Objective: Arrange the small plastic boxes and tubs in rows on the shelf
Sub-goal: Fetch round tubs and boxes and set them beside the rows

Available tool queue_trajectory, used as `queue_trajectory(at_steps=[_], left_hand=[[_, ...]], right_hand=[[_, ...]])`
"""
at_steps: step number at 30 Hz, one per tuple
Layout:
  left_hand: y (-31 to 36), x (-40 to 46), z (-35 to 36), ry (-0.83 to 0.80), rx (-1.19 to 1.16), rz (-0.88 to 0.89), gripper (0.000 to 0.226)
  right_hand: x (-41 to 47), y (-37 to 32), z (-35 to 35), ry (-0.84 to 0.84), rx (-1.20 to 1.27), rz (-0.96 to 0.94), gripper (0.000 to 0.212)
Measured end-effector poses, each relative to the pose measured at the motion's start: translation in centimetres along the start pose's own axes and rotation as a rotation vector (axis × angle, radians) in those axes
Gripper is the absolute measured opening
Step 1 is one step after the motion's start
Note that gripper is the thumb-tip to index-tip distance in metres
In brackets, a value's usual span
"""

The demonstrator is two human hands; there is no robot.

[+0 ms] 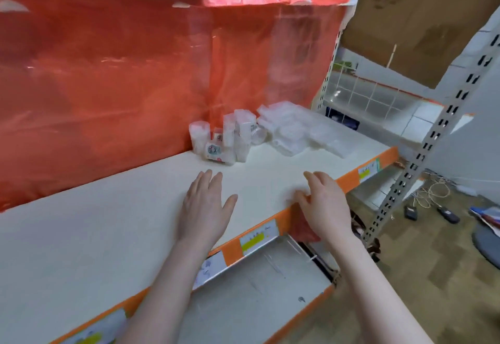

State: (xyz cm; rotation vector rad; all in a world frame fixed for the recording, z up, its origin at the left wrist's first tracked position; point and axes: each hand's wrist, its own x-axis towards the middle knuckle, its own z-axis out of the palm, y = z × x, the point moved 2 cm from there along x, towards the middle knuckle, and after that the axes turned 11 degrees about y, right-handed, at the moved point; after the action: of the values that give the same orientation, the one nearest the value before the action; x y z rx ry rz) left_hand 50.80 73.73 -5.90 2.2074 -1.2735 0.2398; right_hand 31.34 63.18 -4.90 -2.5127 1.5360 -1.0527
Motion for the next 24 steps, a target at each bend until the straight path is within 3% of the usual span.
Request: queue_trajectory(at_steps=[8,16,24], left_hand=[[9.9,4.0,6.9,-0.026,0.015,-0.147,0.061],[13.3,7.3,10.5,-0.054,0.032,-0.166,0.061],[14.1,8.7,12.2,-0.058,0.051,-0.150,0.062]], right_hand=[[10.9,10.3,2.4,-0.060,0.104,-0.094,0.041],[16.1,15.6,4.9,-0.143,0.111,-0.121,0.053],[21.7,16.5,6.1,-0.317,0.118,-0.460,0.068]])
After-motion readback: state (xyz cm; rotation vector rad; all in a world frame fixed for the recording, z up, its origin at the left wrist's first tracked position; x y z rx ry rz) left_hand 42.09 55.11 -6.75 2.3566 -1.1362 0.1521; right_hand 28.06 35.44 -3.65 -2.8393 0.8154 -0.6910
